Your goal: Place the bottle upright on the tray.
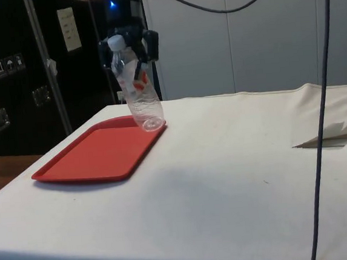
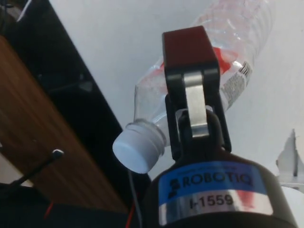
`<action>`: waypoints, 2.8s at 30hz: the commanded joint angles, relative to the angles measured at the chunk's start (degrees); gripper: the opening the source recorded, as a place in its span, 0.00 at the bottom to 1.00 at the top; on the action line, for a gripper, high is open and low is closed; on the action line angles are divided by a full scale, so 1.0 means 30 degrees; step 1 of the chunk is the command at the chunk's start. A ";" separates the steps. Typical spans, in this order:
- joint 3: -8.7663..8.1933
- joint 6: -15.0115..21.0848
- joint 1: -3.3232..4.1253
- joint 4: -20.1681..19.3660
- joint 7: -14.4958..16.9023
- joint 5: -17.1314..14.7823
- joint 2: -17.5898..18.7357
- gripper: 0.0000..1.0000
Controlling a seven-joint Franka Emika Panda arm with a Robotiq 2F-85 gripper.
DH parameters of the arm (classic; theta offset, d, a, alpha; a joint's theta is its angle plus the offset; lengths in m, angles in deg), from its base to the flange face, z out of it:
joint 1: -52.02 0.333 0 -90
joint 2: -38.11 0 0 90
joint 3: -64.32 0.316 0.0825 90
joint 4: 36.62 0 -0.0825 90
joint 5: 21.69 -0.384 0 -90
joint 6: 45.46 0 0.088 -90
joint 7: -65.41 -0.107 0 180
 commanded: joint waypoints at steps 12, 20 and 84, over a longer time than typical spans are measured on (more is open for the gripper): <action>-0.0592 -0.1050 -0.0057 0.0802 0.1222 -0.1757 -0.0019 0.33; -0.0783 -0.1280 -0.0076 0.1719 0.1662 -0.2693 0.0707 0.33; -0.3743 -0.4565 -0.0439 0.8537 0.4565 -0.7945 0.6226 0.33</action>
